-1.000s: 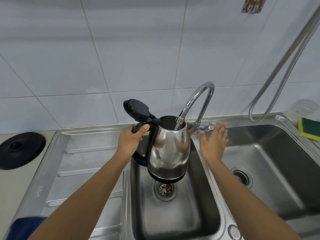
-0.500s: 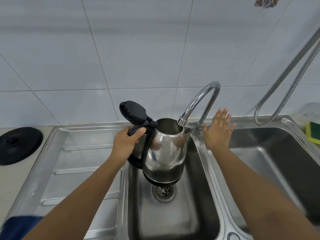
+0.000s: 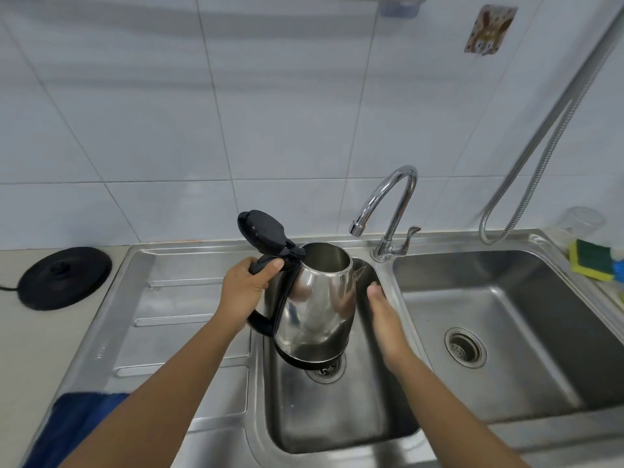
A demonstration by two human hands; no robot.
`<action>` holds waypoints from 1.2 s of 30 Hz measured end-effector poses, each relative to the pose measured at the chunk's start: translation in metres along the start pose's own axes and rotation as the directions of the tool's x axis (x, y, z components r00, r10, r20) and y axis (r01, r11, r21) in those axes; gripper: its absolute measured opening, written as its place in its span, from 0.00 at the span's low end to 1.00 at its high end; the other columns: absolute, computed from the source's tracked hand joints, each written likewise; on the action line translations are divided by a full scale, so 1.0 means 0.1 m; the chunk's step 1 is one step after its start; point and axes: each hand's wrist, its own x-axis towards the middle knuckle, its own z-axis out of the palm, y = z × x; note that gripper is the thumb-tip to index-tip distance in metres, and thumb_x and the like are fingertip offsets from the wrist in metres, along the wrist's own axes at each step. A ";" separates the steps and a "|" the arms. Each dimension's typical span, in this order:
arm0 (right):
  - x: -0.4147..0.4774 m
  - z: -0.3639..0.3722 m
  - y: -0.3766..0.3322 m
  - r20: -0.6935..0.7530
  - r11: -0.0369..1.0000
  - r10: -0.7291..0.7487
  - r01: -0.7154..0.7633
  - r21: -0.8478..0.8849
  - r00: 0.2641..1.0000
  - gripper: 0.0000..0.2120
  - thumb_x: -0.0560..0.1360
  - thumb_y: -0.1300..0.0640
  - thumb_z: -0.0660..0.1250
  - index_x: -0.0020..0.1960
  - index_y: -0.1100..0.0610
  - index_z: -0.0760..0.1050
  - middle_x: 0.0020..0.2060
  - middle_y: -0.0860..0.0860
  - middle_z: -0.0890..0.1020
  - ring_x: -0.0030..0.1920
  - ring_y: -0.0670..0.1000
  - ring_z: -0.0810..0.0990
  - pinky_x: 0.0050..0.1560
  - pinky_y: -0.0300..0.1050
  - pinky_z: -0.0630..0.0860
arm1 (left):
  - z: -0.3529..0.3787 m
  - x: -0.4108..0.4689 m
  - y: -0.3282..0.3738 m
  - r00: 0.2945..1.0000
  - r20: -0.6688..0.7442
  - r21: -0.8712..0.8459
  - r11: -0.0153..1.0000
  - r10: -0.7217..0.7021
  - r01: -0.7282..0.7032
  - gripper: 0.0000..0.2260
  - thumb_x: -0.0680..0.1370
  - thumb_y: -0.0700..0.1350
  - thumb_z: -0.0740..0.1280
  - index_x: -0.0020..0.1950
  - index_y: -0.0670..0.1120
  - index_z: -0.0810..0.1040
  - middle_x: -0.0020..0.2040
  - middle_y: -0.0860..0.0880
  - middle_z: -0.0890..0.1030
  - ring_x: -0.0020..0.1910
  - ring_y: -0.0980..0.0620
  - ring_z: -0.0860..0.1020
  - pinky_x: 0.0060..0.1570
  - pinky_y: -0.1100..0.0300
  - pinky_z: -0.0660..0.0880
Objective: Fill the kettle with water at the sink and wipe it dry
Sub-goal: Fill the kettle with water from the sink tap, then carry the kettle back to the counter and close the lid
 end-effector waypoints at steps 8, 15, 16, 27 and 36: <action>-0.85 0.35 -0.35 0.138 0.986 -0.084 0.063 0.152 0.987 0.22 0.81 0.42 0.57 0.61 0.56 0.79 0.55 0.46 0.83 0.57 0.42 0.79 0.66 0.45 0.70 | -0.47 -0.47 0.20 0.997 -0.067 -0.034 0.998 0.041 -0.043 0.24 0.74 0.58 0.70 0.49 0.35 0.78 0.33 0.49 0.77 0.28 0.64 0.75 0.30 0.73 0.69; -1.20 0.66 -0.71 0.225 0.976 -0.208 0.187 0.112 0.952 0.20 0.82 0.42 0.56 0.59 0.53 0.80 0.52 0.45 0.85 0.53 0.40 0.81 0.55 0.34 0.74 | -1.11 -0.84 0.42 0.980 -0.192 -0.063 0.996 0.053 -0.067 0.18 0.73 0.62 0.69 0.45 0.47 0.80 0.32 0.52 0.79 0.30 0.63 0.77 0.38 0.62 0.69; -1.24 0.73 -0.74 0.234 0.971 -0.229 0.206 0.117 0.945 0.20 0.82 0.43 0.56 0.55 0.54 0.81 0.47 0.46 0.85 0.48 0.38 0.82 0.49 0.30 0.74 | -1.23 -0.90 0.44 0.978 -0.201 -0.068 0.995 0.058 -0.073 0.18 0.72 0.63 0.69 0.45 0.47 0.79 0.32 0.52 0.79 0.31 0.63 0.77 0.38 0.62 0.69; -1.75 2.10 -0.79 0.367 0.953 -0.304 0.285 0.107 0.879 0.21 0.81 0.41 0.55 0.51 0.53 0.81 0.39 0.40 0.83 0.39 0.34 0.79 0.39 0.26 0.71 | -2.75 -1.30 0.21 0.912 -0.395 -0.079 0.986 0.107 -0.150 0.22 0.68 0.66 0.69 0.43 0.46 0.79 0.33 0.52 0.81 0.36 0.57 0.81 0.38 0.67 0.73; -2.12 3.76 -0.62 0.374 0.962 -0.272 0.260 0.084 0.887 0.23 0.82 0.41 0.53 0.51 0.56 0.80 0.43 0.47 0.83 0.41 0.42 0.79 0.41 0.33 0.73 | -4.26 -1.06 -0.44 0.910 -0.398 -0.077 0.984 0.115 -0.158 0.25 0.65 0.69 0.68 0.43 0.48 0.79 0.39 0.47 0.83 0.41 0.53 0.81 0.38 0.65 0.69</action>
